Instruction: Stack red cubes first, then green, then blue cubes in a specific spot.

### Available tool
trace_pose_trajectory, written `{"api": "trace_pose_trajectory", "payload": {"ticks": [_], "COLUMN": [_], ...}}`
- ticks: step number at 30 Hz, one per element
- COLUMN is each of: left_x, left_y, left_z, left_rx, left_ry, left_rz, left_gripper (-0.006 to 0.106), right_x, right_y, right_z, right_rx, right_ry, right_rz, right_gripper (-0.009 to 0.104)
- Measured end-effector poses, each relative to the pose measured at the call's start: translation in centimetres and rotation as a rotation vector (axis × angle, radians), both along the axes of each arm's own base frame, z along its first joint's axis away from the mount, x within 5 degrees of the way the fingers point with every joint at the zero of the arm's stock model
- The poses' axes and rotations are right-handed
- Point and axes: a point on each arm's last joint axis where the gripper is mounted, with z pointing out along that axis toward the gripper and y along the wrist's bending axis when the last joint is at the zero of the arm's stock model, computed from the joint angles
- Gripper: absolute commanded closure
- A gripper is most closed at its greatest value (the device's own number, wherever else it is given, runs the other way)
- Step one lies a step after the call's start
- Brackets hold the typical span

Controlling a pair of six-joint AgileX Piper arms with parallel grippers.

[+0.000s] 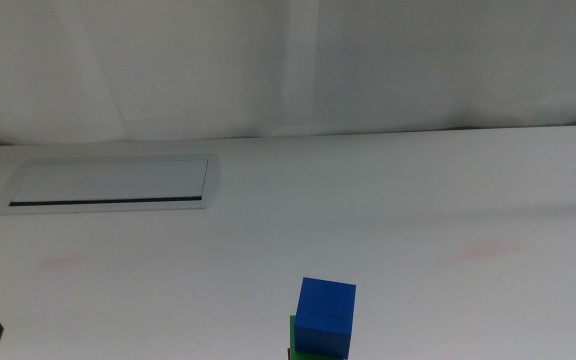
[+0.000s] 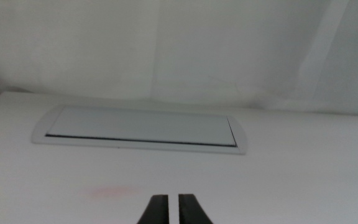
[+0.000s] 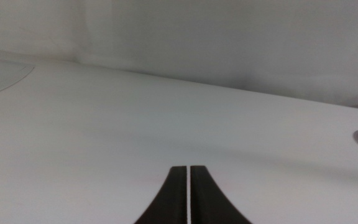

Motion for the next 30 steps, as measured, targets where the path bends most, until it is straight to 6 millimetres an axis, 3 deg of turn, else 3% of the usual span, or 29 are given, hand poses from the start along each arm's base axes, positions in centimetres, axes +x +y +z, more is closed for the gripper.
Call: {"api": "trace_pose_trajectory", "payload": {"ticks": [7,30], "left_x": [0.0,0.0], "left_y": [0.0,-0.1], "left_z": [-0.6,-0.5], "left_rx": [-0.001,0.014], "left_ry": [-0.007,-0.021], "left_rz": [-0.005,-0.01], "left_gripper": [0.103,0.104], "right_x": [0.1,0.0], "right_y": [0.2,0.4], "right_z": [-2.3,-3.5], "right_rx": [0.008,0.012], "right_ry": [-0.017,-0.032], "right_rz": [0.023,0.039], "right_gripper": [0.097,0.097]}}
